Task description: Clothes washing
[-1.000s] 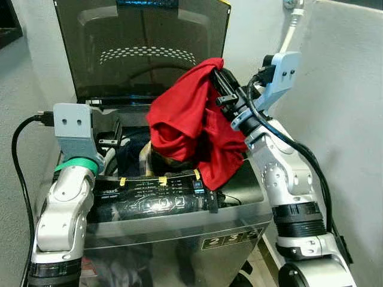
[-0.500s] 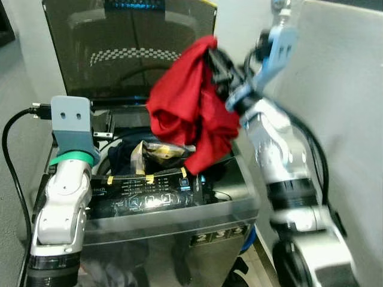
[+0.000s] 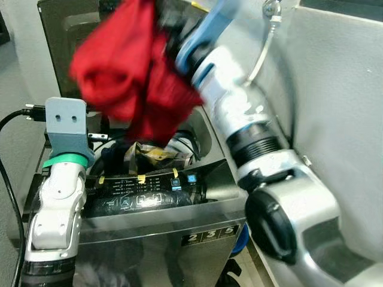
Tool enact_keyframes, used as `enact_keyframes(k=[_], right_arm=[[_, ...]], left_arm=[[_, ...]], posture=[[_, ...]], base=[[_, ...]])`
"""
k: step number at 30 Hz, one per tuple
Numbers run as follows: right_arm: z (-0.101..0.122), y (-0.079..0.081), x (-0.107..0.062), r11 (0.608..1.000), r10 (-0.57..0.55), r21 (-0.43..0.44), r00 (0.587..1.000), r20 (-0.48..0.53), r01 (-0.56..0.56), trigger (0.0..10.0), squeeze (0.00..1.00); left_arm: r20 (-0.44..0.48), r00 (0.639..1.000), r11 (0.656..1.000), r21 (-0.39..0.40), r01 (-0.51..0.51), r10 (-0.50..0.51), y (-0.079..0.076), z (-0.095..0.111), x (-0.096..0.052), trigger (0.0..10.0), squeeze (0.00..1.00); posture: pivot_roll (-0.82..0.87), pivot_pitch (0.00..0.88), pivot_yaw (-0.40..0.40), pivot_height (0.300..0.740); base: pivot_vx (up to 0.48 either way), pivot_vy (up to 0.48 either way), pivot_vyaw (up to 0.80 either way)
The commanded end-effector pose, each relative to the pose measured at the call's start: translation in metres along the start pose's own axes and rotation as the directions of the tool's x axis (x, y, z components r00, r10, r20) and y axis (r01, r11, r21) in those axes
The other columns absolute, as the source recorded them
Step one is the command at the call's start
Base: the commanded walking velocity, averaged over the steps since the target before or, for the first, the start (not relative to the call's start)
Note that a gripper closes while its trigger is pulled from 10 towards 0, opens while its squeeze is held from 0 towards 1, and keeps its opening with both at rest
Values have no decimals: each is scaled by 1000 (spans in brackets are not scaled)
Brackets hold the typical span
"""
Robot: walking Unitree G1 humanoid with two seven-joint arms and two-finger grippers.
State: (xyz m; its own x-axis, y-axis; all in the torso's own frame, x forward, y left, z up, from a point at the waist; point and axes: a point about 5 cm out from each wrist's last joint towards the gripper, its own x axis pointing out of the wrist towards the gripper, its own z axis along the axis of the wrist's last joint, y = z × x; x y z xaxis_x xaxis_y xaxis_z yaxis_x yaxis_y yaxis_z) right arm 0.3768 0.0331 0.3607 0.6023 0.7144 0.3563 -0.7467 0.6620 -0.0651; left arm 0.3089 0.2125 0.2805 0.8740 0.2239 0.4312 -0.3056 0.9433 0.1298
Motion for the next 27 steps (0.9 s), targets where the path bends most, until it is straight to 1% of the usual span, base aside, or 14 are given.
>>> enact_keyframes(k=[1,2,4,7,8,9,11,12,15,16,23,24,26,27], right_arm=[[-43,0,-9,995,-14,-97,982,-189,-4,10000,0],[-61,-1,-15,993,-40,-117,966,-254,11,10000,0],[-69,-4,-18,991,-71,-125,957,-283,36,10000,0],[-74,-11,-21,988,-129,-125,945,-300,95,10000,0],[-73,-20,-24,975,-210,-139,932,-295,176,10000,0],[-73,-20,-24,975,-210,-139,932,-295,176,10000,0],[-71,-24,-24,966,-248,-143,927,-280,215,10000,0],[-64,-27,-23,959,-280,-125,929,-244,256,10000,0],[-59,-29,-22,954,-296,-110,930,-219,278,10000,0],[-52,-31,-21,949,-312,-94,933,-181,300,10000,0],[-47,-33,-20,946,-322,-84,934,-157,312,10000,0],[-33,-38,-18,932,-363,-34,928,-76,362,10000,0],[-33,-38,-18,932,-363,-34,928,-76,362,10000,0],[-14,-46,-18,907,-421,22,907,10,421,10000,0]], left_arm=[[-12,1000,1000,-14,28,-28,0,-1,-4,10000,0],[-16,999,999,-19,44,-44,-2,-2,-5,10000,0],[-19,998,998,-23,57,-58,-3,-2,-6,10000,0],[-30,997,997,-21,74,-75,-5,-4,-7,10000,0],[-41,994,995,-15,102,-102,-7,-5,-8,10000,0],[-41,994,995,-15,102,-102,-7,-5,-8,10000,0],[-46,993,994,-16,108,-109,-7,-6,-8,10000,0],[-49,992,993,-13,114,-114,-8,-6,-9,10000,0],[-50,992,993,-10,116,-116,-8,-7,-9,10000,0],[-51,992,993,-9,118,-118,-8,-7,-9,10000,0],[-51,992,993,-8,119,-119,-8,-7,-9,10000,0],[-49,991,993,-7,121,-121,-8,-6,-9,10000,0],[-49,991,993,-7,121,-121,-8,-6,-9,10000,0],[-47,991,992,-8,125,-125,-8,-6,-9,10000,0]], posture=[[152,0,-24,740],[152,0,-24,740],[151,0,-24,740],[153,0,-23,740],[154,0,-21,740],[154,0,-21,740],[154,0,-21,740],[156,0,-22,740],[156,0,-22,740],[158,0,-22,740],[158,0,-22,740],[159,0,-18,740],[159,0,-18,740],[162,0,-17,740]], base=[[0,0,0],[0,0,0],[0,0,0],[0,0,0],[0,0,0],[0,0,0],[0,0,0],[0,0,0],[0,0,0],[0,0,0],[0,0,0],[0,0,0],[0,0,0],[0,0,0]])
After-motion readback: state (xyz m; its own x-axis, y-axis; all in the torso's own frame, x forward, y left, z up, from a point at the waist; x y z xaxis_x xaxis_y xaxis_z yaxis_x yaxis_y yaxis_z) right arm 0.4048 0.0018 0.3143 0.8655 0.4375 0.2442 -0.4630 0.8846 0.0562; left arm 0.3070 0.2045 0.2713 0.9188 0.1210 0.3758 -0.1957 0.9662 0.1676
